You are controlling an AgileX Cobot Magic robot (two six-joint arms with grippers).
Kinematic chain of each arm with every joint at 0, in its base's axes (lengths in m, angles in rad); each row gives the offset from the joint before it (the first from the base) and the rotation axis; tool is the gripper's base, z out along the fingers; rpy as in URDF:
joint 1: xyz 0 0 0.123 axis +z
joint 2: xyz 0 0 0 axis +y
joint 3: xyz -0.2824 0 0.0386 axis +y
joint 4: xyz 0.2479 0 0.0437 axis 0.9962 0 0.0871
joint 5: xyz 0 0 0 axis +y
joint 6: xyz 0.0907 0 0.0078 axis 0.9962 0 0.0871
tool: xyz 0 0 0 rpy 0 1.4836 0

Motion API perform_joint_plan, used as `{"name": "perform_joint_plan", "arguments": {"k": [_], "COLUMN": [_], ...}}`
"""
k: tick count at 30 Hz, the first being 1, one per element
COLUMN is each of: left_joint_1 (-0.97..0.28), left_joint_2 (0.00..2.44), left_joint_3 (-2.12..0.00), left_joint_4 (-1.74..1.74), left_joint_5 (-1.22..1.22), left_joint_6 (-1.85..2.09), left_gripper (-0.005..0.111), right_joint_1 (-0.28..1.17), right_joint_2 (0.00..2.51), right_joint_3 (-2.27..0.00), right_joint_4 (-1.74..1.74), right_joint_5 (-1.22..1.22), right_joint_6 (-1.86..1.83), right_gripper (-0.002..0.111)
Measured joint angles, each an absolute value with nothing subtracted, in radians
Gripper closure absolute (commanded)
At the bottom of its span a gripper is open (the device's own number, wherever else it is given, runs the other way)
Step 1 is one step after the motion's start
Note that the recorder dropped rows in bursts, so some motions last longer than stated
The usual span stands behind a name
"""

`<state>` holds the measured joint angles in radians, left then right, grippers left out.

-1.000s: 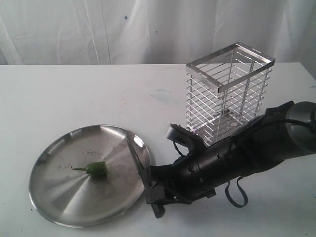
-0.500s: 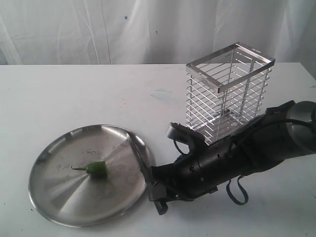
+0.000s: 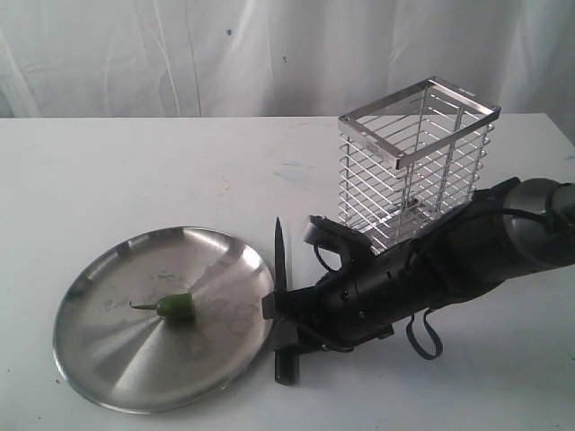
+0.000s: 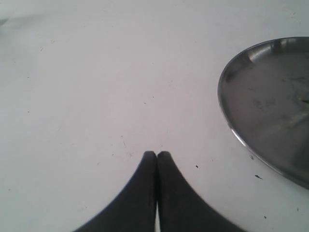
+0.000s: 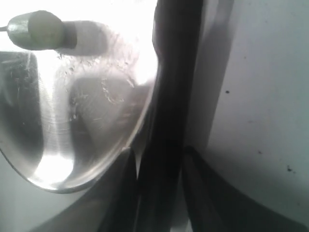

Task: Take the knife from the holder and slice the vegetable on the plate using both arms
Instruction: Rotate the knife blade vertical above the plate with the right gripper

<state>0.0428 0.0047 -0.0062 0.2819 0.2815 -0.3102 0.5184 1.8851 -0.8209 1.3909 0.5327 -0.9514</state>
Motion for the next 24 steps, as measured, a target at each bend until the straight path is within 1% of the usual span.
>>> {"name": "perform_joint_plan", "arguments": {"k": [2, 3, 5, 11, 15, 24], "left_joint_1": [0.043, 0.043, 0.043, 0.043, 0.043, 0.043], "left_joint_2": [0.005, 0.005, 0.005, 0.005, 0.005, 0.005], "left_joint_3": [-0.006, -0.006, -0.006, -0.006, -0.006, -0.006], "left_joint_4": [0.282, 0.282, 0.282, 0.282, 0.282, 0.282], "left_joint_5": [0.282, 0.282, 0.282, 0.282, 0.282, 0.282], "left_joint_6": [-0.31, -0.31, -0.31, -0.31, -0.31, -0.31], "left_gripper": [0.107, 0.107, 0.107, 0.107, 0.107, 0.107], "right_joint_1": [0.518, 0.518, 0.518, 0.518, 0.518, 0.518], "right_joint_2": [1.897, 1.898, 1.9, 1.887, 1.825, 1.746], "right_joint_3": [-0.828, -0.828, -0.83, -0.83, -0.828, -0.828], "right_joint_4": [1.401, 1.406, 1.411, 1.406, 1.38, 1.363], "right_joint_5": [0.536, 0.537, 0.538, 0.527, 0.455, 0.451], "right_joint_6": [-0.951, -0.951, -0.947, -0.927, -0.927, -0.927], "right_gripper": [0.088, 0.098, 0.108, 0.108, 0.108, 0.108]}}
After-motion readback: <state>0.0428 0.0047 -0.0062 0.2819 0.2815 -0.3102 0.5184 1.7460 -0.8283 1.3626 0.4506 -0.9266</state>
